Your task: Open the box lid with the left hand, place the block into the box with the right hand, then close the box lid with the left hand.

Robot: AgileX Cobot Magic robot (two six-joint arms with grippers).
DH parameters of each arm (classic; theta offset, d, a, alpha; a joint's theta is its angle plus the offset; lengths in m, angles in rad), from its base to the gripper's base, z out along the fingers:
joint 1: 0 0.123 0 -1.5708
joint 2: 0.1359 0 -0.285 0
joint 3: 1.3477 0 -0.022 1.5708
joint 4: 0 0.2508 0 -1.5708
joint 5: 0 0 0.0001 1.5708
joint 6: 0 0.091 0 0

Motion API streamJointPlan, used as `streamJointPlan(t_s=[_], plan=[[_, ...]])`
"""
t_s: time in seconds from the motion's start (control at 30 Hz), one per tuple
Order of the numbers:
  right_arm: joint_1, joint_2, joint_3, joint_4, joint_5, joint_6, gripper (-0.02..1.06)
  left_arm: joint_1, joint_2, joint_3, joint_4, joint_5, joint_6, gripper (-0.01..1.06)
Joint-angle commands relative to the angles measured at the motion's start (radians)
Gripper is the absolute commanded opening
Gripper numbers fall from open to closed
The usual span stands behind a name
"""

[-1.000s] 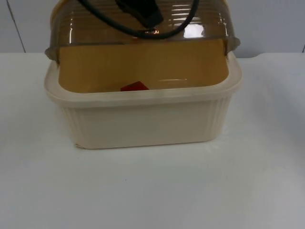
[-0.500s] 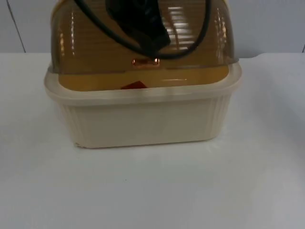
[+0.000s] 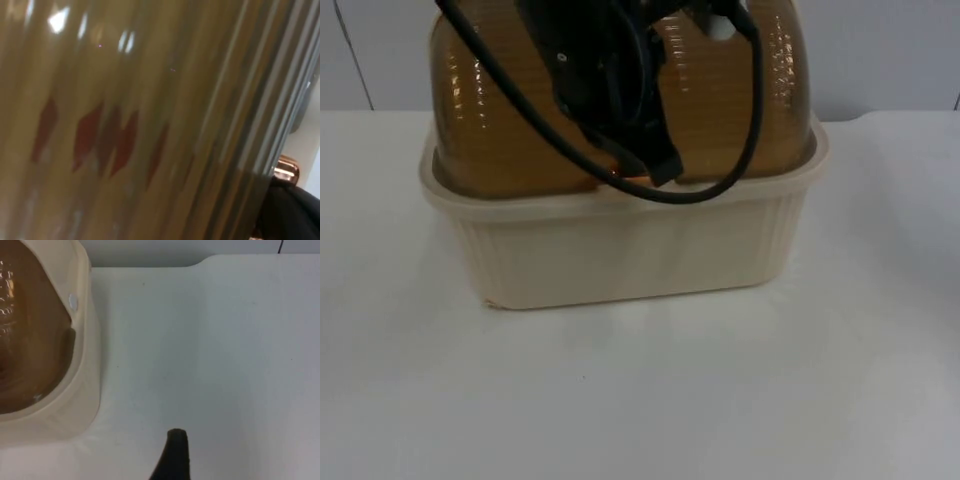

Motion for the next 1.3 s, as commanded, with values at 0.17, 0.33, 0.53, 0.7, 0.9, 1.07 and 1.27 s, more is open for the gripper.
streamJointPlan(t_s=[0.17,0.33,0.53,0.7,0.9,1.07,1.27], plan=[[-0.004,-0.002,-0.003,-0.006,-0.01,0.003,0.7,-0.021,-0.1,0.004,0.0,0.031,-0.026,0.0],[-0.004,-0.002,-0.003,-0.006,-0.013,0.003,0.7,-0.021,-0.209,0.004,-0.016,0.068,-0.065,0.0],[-0.004,-0.002,-0.003,-0.006,-0.013,0.003,0.7,-0.021,-0.392,0.004,-0.018,0.091,-0.148,0.0],[-0.004,-0.002,-0.003,-0.006,-0.013,0.003,0.7,-0.021,-0.553,0.004,-0.018,0.096,-0.216,0.0],[-0.004,-0.002,-0.003,-0.006,-0.013,0.003,0.7,-0.021,-0.708,0.004,-0.018,0.108,-0.252,0.0],[-0.004,-0.002,-0.003,-0.006,-0.013,0.003,0.7,-0.021,-0.791,0.004,-0.018,0.108,-0.254,0.0],[-0.004,-0.002,-0.003,-0.006,-0.013,0.003,0.7,-0.021,-0.845,0.006,0.009,0.115,-0.28,0.0]])
